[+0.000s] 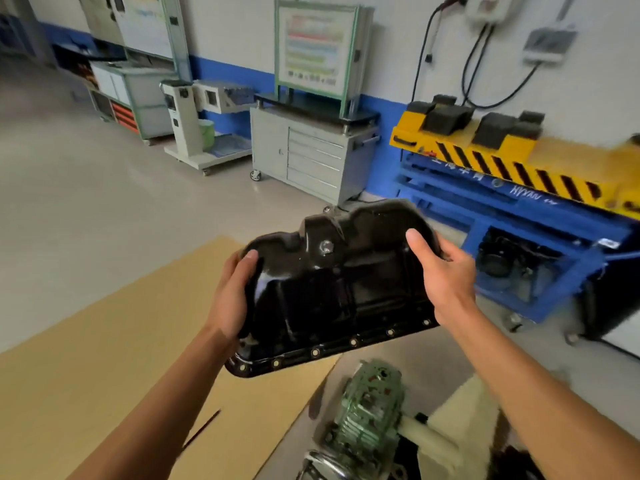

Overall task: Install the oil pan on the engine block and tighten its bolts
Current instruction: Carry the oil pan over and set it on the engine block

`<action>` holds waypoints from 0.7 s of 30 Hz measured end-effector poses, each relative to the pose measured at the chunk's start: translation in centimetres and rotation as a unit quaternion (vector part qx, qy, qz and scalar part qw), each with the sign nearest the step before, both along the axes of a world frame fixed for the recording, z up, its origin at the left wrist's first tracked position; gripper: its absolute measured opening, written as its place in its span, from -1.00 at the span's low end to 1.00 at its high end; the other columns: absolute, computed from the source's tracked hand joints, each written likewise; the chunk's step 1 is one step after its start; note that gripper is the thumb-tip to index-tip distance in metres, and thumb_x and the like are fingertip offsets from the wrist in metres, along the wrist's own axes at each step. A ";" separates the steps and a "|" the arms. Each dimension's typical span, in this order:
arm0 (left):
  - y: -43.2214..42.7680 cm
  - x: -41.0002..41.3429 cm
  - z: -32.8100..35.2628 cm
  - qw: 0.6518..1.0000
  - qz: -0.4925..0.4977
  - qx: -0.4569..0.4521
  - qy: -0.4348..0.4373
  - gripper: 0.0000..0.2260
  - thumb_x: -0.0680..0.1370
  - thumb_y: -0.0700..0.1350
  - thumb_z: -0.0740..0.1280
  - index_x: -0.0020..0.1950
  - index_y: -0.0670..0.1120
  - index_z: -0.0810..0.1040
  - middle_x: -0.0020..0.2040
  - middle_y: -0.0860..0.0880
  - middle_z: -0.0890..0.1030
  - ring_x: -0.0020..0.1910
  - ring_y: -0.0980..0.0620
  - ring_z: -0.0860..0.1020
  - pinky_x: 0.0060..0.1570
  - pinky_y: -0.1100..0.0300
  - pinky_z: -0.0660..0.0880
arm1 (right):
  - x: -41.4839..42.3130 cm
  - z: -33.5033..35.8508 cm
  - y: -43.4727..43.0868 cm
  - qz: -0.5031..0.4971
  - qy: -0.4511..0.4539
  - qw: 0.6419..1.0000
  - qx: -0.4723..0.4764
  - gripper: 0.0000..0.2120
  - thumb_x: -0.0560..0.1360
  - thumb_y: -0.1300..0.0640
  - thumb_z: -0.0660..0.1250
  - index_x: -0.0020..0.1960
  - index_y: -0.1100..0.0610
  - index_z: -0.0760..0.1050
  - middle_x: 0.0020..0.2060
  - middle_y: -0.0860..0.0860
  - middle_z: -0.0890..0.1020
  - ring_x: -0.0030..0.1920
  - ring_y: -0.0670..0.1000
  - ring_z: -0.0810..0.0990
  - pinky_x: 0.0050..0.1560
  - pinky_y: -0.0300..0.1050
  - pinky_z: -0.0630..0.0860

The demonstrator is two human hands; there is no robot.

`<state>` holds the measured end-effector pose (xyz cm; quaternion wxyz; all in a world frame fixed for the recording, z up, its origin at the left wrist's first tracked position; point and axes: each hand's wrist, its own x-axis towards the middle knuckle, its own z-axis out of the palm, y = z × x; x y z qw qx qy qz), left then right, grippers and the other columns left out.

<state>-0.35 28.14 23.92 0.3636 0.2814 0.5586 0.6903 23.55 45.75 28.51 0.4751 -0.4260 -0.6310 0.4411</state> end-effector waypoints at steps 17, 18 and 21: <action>9.2 42.5 1.9 0.966 -0.254 0.029 0.038 -0.49 0.41 0.30 0.40 0.25 0.05 0.59 0.20 -0.05 0.67 0.24 -0.07 0.61 0.39 -0.15 0.39 | 49.3 0.0 -9.0 -0.298 0.078 0.951 -0.022 -0.50 0.19 -0.48 0.49 0.01 -0.24 0.68 -0.13 -0.15 0.74 -0.09 -0.11 0.72 0.00 -0.08 0.64; 9.0 44.4 1.4 0.962 -0.267 0.023 0.043 -0.50 0.41 0.30 0.41 0.24 0.05 0.59 0.19 -0.05 0.67 0.23 -0.08 0.61 0.38 -0.16 0.41 | 51.3 -0.7 -10.0 -0.307 0.079 0.948 -0.026 -0.51 0.20 -0.47 0.50 0.02 -0.24 0.68 -0.12 -0.15 0.74 -0.08 -0.11 0.72 -0.02 -0.10 0.64; 8.3 48.9 0.8 0.956 -0.289 0.018 0.053 -0.56 0.37 0.28 0.43 0.15 0.07 0.62 0.13 -0.03 0.70 0.20 -0.09 0.63 0.29 -0.04 0.47 | 55.3 -2.4 -12.3 -0.326 0.070 0.943 -0.020 -0.60 0.27 -0.42 0.47 0.02 -0.29 0.66 -0.11 -0.20 0.73 -0.08 -0.18 0.70 -0.12 -0.25 0.61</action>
